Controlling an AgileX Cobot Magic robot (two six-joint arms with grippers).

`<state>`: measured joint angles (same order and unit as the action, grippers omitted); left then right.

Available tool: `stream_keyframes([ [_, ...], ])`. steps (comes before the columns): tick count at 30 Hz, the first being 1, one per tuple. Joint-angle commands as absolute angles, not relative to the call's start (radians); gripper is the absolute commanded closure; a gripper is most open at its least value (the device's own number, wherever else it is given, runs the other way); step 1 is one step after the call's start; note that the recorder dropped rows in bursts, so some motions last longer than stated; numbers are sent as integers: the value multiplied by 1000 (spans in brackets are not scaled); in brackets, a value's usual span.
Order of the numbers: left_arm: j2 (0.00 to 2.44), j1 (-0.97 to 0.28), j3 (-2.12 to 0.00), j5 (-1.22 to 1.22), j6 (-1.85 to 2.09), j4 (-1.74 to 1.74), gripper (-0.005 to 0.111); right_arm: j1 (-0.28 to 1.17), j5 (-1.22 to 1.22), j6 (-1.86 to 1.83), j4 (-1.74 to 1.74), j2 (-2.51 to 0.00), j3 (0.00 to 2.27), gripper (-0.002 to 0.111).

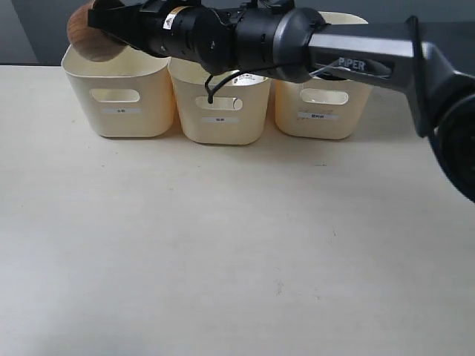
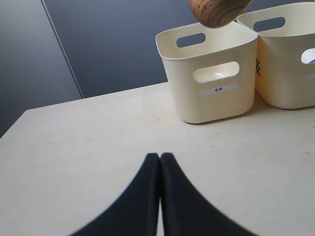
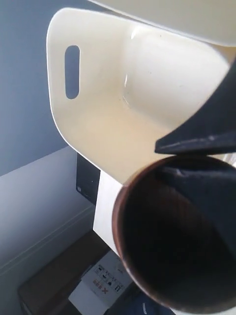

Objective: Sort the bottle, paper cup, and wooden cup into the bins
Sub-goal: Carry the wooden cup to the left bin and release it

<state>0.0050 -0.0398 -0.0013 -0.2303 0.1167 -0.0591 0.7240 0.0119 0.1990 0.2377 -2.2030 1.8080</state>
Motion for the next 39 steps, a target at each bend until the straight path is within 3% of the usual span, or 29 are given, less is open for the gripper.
stream_keyframes([
  [1,0,-43,0,-225,115,-65,107,709,12,197,237,-2255,1899,109],
  [25,0,-43,0,-225,115,-65,107,675,40,165,204,-2357,1981,109],
  [29,0,-43,0,-225,115,-65,107,675,41,131,204,-2357,1981,90],
  [31,0,-43,0,-225,115,-65,107,675,34,132,215,-2357,1981,66],
  [32,0,-43,0,-225,115,-65,107,675,34,132,215,-2357,1981,61],
  [39,0,-43,0,-227,115,-65,107,675,7,132,215,-2357,1981,66],
])
